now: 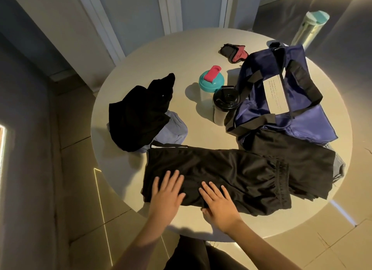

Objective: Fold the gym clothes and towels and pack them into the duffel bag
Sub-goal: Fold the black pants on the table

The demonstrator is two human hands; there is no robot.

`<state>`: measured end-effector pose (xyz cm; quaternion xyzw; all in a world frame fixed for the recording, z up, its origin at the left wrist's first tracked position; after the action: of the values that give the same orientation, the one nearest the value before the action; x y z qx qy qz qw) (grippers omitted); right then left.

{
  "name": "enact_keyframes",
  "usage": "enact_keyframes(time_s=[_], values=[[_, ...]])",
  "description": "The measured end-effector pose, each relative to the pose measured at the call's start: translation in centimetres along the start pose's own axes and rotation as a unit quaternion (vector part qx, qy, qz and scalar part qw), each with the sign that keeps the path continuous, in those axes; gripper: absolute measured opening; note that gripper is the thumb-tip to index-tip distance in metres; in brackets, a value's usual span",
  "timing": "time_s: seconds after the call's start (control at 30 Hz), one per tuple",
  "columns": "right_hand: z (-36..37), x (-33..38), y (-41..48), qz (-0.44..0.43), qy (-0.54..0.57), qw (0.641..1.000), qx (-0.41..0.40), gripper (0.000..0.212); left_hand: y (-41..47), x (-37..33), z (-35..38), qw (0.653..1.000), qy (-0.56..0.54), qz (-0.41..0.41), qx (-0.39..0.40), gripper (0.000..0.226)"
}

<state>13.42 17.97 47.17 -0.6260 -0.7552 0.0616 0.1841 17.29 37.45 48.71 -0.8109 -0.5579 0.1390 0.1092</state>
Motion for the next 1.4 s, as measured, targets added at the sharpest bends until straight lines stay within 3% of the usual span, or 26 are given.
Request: enact_keyframes(time_s=[0.13, 0.23, 0.3, 0.4, 0.53, 0.73, 0.87, 1.0, 1.13, 1.4], values=[[-1.5, -1.1, -0.2, 0.039, 0.049, 0.986, -0.151, 0.048, 1.6, -3.4, 0.3, 0.999, -0.037, 0.005, 0.014, 0.074], [-3.4, -4.2, -1.0, 0.164, 0.13, 0.938, -0.276, 0.044, 2.1, -3.6, 1.4, 0.998, -0.039, -0.028, 0.03, 0.067], [-4.6, -7.1, -2.0, 0.268, 0.156, 0.897, -0.315, 0.038, 2.2, -3.7, 1.4, 0.999, -0.028, -0.029, 0.028, 0.064], [-5.1, -11.1, -3.0, 0.39, 0.19, 0.846, -0.31, 0.035, 2.4, -4.0, 1.1, 0.999, -0.021, -0.029, 0.03, 0.065], [-4.9, -12.8, -3.5, 0.458, 0.26, 0.816, -0.239, 0.051, 2.6, -4.1, 0.9, 0.999, -0.016, -0.033, 0.04, 0.066], [-6.0, -13.7, -3.2, 0.439, 0.406, 0.78, -0.185, 0.05, 2.9, -3.9, 0.5, 0.998, -0.002, -0.028, 0.053, 0.066], [-6.9, -14.0, -3.6, 0.438, 0.449, 0.768, -0.131, 0.033, 3.0, -4.5, -0.1, 0.999, 0.014, -0.026, 0.038, 0.064], [-8.0, -13.4, -4.2, 0.405, 0.49, 0.762, -0.126, 0.02, 3.0, -6.5, 0.4, 1.0, -0.003, 0.023, 0.015, 0.063], [-9.8, -12.6, -4.9, 0.37, 0.484, 0.781, -0.137, 0.011, 3.4, -7.1, 1.5, 0.999, 0.022, 0.019, 0.031, 0.065], [-13.6, -8.3, -3.6, 0.294, 0.447, 0.832, -0.147, 0.028, 3.5, -6.7, 1.9, 0.999, -0.032, 0.024, 0.022, 0.066]])
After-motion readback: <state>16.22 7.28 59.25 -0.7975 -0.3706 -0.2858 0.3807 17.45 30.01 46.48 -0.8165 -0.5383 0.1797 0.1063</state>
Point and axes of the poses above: each hand's wrist, its own y-axis towards the middle knuckle, its own z-axis out of the palm, x = y × z, the point moved 1 cm from there along y, towards the middle knuckle, and after that the axes turned 6 degrees about z, right-handed, at the moved point
